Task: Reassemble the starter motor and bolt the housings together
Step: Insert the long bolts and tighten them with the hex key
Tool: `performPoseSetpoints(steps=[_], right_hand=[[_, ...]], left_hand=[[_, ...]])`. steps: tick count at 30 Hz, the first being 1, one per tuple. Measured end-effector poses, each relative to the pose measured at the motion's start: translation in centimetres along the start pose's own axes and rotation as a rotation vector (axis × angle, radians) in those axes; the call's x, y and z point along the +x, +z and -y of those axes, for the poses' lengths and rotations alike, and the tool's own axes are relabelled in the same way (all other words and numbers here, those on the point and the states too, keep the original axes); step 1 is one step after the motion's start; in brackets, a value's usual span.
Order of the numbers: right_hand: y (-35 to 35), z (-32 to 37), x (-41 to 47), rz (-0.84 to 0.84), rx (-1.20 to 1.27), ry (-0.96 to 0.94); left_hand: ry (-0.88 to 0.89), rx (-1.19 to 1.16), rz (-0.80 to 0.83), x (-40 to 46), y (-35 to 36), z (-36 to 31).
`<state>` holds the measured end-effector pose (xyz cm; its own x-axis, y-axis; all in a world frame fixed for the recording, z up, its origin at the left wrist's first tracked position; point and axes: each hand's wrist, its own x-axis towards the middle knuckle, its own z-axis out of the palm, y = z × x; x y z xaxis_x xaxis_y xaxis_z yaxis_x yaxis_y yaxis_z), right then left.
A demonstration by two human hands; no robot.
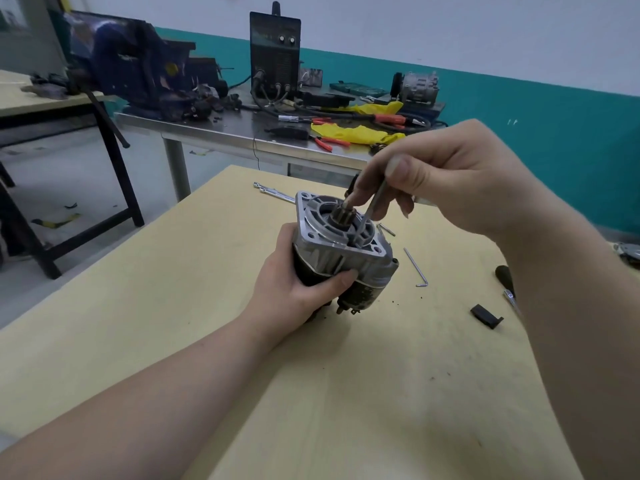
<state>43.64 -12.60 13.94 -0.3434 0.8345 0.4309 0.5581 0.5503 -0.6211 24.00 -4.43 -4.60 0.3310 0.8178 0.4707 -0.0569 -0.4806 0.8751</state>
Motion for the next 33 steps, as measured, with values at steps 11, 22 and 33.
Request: performPoseSetpoints(steps=[11,22,33], right_hand=[[1.3,2.0,1.7,-0.182,-0.857,0.195],[1.7,2.7,0.5,-0.249,-0.53,0.13],[0.6,3.2,1.0,-0.161,-0.689,0.286]], left_hand=[[-0.008,0.001,-0.01,-0.1,0.3,0.1],[-0.025,0.055,0.004,-0.2,0.2,0.1],[-0.026,0.108,-0.007,-0.4,0.6,-0.3]])
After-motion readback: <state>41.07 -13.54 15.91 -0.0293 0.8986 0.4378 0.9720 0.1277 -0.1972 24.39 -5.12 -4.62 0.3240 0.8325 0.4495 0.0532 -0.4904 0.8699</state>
